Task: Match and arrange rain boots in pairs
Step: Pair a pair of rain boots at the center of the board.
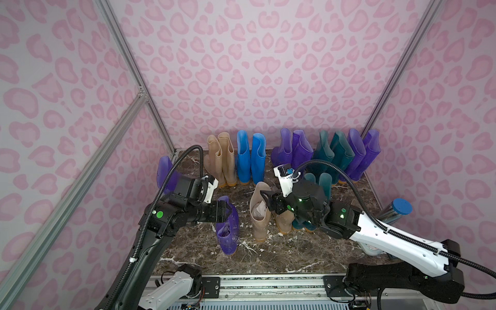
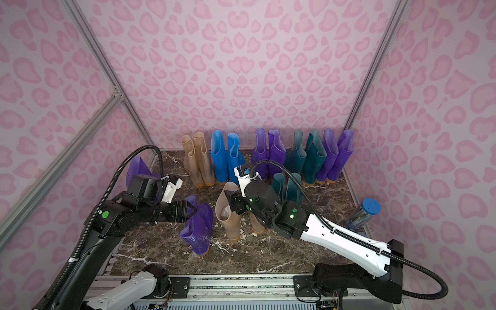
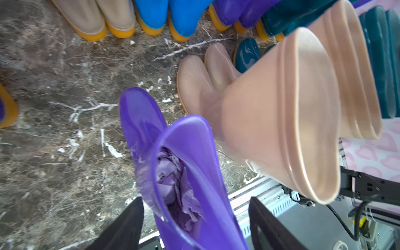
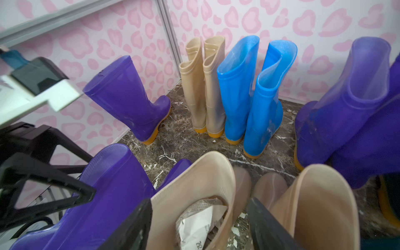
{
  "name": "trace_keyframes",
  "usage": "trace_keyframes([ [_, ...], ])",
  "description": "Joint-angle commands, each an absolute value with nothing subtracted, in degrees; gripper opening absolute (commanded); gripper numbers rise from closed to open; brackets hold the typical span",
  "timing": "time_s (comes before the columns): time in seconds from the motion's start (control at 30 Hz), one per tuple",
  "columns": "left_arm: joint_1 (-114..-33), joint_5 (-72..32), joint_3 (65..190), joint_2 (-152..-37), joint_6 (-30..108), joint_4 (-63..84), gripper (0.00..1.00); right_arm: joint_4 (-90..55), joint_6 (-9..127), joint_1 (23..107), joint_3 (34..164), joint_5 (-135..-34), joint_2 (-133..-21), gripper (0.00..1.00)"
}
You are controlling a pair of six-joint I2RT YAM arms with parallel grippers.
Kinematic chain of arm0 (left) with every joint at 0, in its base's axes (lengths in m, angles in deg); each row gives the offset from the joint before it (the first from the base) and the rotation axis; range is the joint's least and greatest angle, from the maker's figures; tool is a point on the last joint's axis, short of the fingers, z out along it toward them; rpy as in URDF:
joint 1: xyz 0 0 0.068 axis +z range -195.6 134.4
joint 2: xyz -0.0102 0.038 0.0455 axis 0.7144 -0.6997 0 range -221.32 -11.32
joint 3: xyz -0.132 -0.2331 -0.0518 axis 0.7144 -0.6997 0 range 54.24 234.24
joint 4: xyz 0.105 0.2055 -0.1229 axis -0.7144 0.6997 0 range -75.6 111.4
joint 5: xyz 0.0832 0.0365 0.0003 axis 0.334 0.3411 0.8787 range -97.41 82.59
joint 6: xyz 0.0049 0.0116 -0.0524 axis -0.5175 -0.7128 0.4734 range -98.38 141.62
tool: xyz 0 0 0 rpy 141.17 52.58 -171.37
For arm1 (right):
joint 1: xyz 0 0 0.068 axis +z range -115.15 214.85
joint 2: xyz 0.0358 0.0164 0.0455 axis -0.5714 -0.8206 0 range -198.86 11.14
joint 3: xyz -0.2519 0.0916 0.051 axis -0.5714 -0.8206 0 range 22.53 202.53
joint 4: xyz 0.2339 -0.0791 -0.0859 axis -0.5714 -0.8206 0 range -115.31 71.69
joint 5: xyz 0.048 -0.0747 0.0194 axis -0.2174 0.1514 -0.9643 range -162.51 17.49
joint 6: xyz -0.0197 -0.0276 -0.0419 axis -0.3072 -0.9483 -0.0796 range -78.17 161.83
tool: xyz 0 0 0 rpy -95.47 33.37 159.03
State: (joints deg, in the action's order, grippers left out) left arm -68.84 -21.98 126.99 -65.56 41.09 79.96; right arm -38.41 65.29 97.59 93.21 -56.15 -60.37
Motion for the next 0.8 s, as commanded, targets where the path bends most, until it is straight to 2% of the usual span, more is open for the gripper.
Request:
trace_keyframes([
  [0.0, -69.22, -20.61, 125.85, -63.23, 42.57, 75.49, 0.79, -40.69, 72.16, 100.28, 92.69, -49.62, -61.75, 0.73],
  [0.17, -69.2, -21.47, 124.25, -62.21, 41.79, 73.25, 0.8, -40.33, 77.19, 102.98, 92.58, -54.12, -64.56, 0.75],
  [0.3, -69.22, -20.96, 122.47, -61.02, 40.98, 71.6, 0.8, -38.09, 79.21, 102.73, 92.57, -56.03, -64.69, 0.81],
  [0.47, -69.16, -20.47, 121.98, -59.59, 39.94, 71.1, 0.81, -42.94, 79.46, 103.83, 96.43, -52.23, -66.8, 0.85],
  [0.77, -69.23, -17.38, 119.75, -57.5, 38.28, 66.7, 0.8, -50.34, 83.02, 109.04, 98.91, -42.42, -66.38, 0.84],
])
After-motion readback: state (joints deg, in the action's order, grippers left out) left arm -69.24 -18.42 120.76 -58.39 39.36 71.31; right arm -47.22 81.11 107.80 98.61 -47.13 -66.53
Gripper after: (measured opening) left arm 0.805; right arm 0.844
